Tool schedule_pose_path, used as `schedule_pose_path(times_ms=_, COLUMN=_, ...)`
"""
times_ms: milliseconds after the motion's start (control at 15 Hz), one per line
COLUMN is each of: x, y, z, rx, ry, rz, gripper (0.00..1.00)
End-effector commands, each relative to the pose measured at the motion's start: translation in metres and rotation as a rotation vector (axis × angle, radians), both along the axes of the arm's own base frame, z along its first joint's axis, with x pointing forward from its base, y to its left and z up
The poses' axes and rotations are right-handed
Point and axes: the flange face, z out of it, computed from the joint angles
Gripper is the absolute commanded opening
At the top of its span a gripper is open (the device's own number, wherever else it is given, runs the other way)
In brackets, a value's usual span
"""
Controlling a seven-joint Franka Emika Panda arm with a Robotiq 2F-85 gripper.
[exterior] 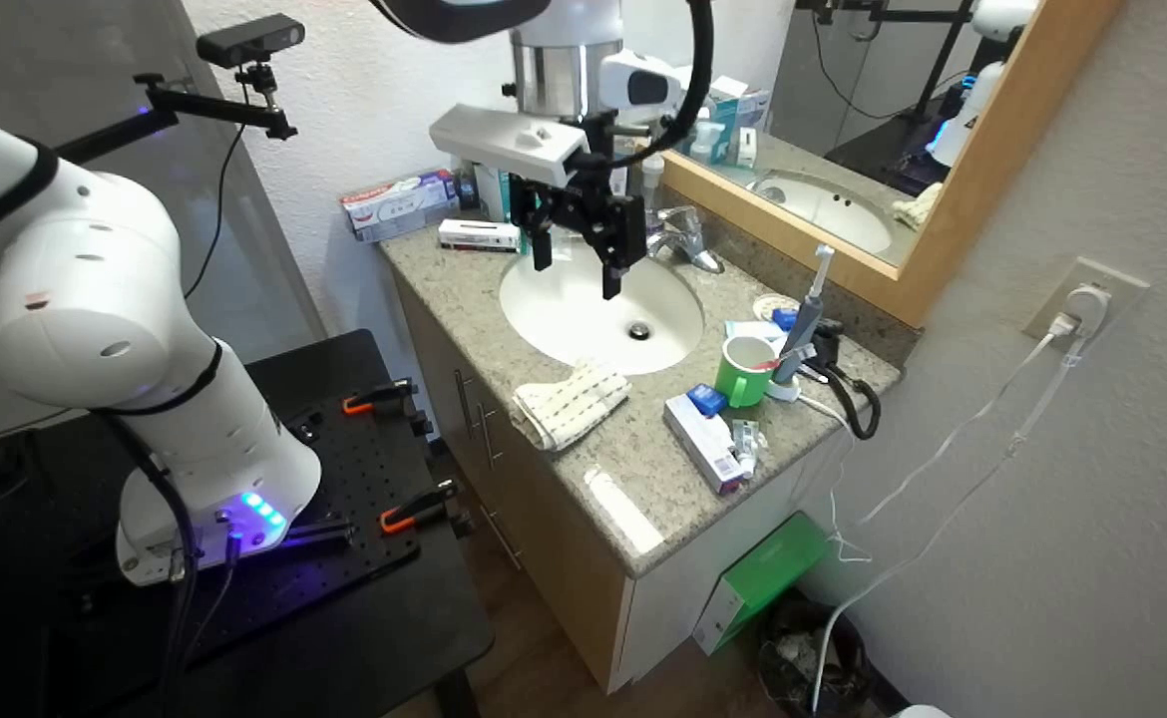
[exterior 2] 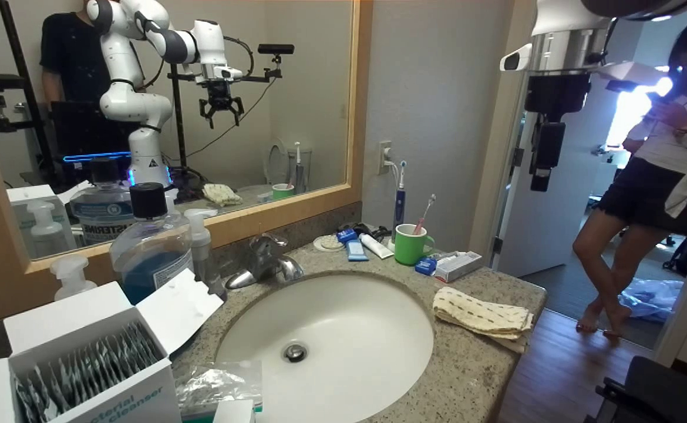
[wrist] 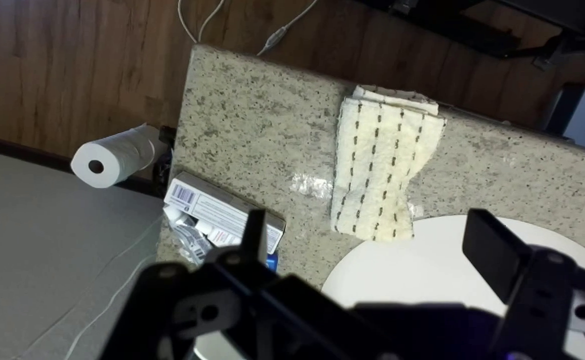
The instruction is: Use the towel to wipe the base top
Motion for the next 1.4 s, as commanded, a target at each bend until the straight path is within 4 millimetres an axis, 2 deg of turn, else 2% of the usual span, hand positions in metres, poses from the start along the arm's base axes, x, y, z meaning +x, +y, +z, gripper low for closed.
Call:
schedule_pose_path(times_ms=0, x=0.003, y=0.000, z=-0.007, rx=-0.001, ry=0.001, rz=0.003, gripper=1.00)
schedule_pose_path(times_ms=133, x=0.005, y=0.000, z=-0.014, rx=0.000, ry=0.013, rz=0.003, gripper=1.00)
schedule_pose_path(times_ms=467, x=0.005, y=0.001, z=-0.016, rx=0.014, ry=0.015, rz=-0.007, gripper=1.00)
schedule_pose_path(times_ms=800, x=-0.003, y=0.014, z=-0.060, rx=0.057, ry=0.090, rz=-0.021, gripper=1.00)
schedule_pose_path(times_ms=1067, x=-0.010, y=0.013, z=-0.090, rx=0.080, ry=0.143, rz=-0.042, gripper=1.00)
schedule_pose_path(times_ms=1333, x=-0.007, y=0.009, z=-0.114, rx=0.080, ry=0.149, rz=-0.074, gripper=1.00)
